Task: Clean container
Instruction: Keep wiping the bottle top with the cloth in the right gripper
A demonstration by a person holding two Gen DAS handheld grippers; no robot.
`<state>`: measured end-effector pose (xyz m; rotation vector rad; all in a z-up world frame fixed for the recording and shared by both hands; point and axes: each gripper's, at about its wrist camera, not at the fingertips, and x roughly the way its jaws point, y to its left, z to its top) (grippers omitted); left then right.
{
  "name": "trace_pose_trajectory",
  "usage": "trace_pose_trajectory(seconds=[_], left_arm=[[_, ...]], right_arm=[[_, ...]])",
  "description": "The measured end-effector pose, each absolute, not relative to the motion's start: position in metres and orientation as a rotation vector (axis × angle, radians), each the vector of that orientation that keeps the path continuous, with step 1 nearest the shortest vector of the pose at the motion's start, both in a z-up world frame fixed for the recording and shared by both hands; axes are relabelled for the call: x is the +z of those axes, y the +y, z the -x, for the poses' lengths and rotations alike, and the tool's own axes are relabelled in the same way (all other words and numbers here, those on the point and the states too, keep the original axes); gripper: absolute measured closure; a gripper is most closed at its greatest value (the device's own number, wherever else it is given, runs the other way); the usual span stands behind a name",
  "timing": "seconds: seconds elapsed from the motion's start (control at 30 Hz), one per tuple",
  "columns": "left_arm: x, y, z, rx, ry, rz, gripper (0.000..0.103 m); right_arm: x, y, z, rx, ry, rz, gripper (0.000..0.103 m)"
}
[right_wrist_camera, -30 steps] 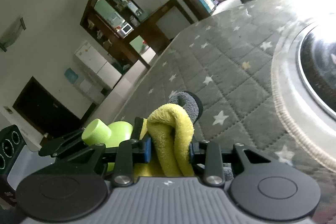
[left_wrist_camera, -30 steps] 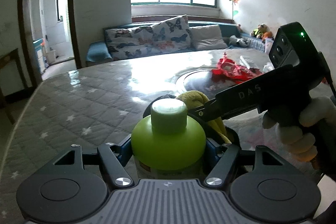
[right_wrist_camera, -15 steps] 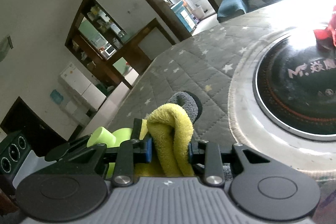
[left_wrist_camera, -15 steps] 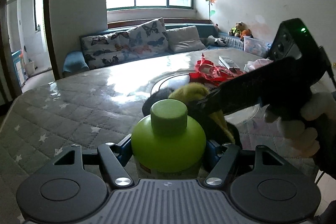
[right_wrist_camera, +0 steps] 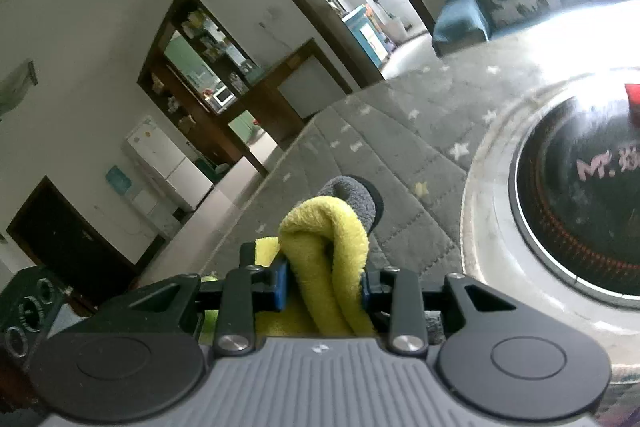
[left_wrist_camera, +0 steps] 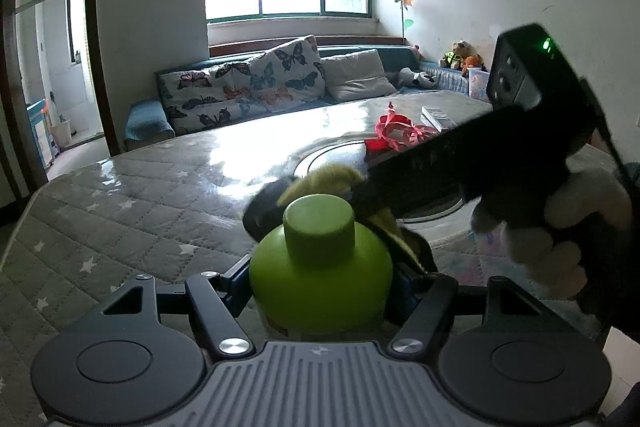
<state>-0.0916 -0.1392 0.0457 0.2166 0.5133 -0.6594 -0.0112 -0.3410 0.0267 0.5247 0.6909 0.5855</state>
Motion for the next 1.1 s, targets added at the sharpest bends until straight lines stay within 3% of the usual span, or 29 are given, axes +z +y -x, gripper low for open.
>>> trace_pose_trajectory(seconds=[0.53,1.1], left_arm=[[0.049,-0.135,0.099,-0.639,0.511,-0.222,0.03],[0.05,-0.142,0.095,-0.63,0.513,-0.223,0.03]], right_arm=[[0.002,-0.343,0.04,0.527,0.783,-0.491,0.071],[0.042,-0.34,0.043,0.584,0.671,-0.488,0.071]])
